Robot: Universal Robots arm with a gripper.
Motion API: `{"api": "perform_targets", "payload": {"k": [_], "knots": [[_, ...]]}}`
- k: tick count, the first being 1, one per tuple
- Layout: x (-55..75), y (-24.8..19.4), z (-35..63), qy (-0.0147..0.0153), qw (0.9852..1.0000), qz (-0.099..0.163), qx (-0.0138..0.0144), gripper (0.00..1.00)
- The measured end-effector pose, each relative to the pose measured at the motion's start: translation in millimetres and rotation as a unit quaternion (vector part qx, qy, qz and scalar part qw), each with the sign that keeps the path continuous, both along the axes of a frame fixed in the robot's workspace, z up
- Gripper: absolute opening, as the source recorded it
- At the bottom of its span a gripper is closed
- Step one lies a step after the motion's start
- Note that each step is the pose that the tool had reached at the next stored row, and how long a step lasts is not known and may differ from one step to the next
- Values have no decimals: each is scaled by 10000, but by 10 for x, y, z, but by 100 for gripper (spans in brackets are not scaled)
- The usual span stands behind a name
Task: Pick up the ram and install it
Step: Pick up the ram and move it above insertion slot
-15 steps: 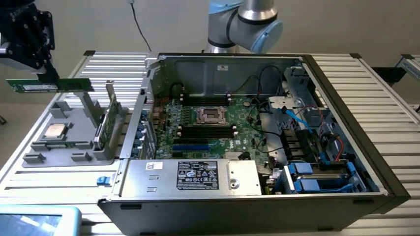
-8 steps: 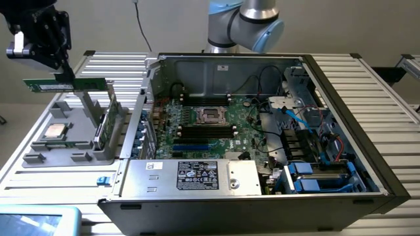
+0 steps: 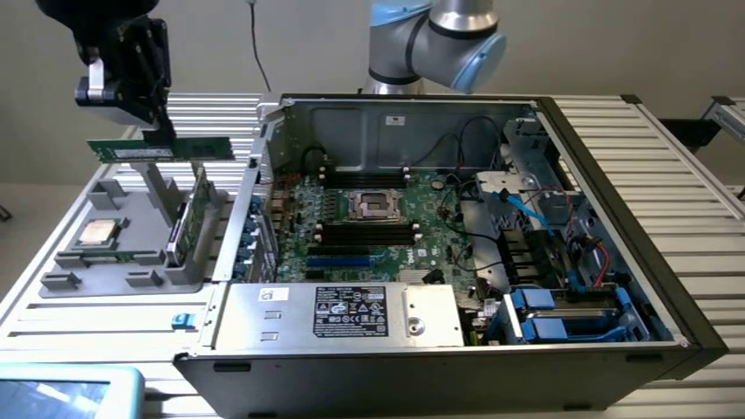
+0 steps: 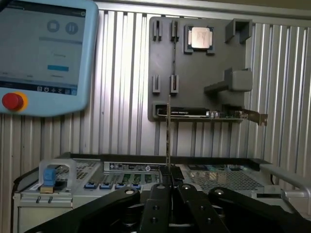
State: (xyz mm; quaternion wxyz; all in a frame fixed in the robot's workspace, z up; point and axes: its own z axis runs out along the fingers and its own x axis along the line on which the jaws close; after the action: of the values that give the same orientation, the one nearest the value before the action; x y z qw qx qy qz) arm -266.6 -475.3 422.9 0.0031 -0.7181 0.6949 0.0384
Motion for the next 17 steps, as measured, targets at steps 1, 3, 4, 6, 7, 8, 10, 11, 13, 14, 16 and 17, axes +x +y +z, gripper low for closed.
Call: {"api": "perform_targets", "payload": {"k": [1,3,4,6,7,8,10,11,13,14,16,17], "knots": [[45,-3,0,0,10000,0,14,11],[137,-10,0,1,10000,0,44,11],[183,-13,0,1,10000,0,60,11],[271,-19,0,1,10000,0,92,11],[317,-22,0,0,9999,0,109,11],[361,-25,0,0,9999,0,126,11],[452,-31,0,0,9999,0,162,11],[499,-34,0,0,9998,0,180,11],[589,-39,0,0,9998,0,213,11],[635,-41,0,0,9997,0,231,11],[722,-46,0,0,9997,0,257,11],[764,-47,0,0,9997,0,263,11]]}}
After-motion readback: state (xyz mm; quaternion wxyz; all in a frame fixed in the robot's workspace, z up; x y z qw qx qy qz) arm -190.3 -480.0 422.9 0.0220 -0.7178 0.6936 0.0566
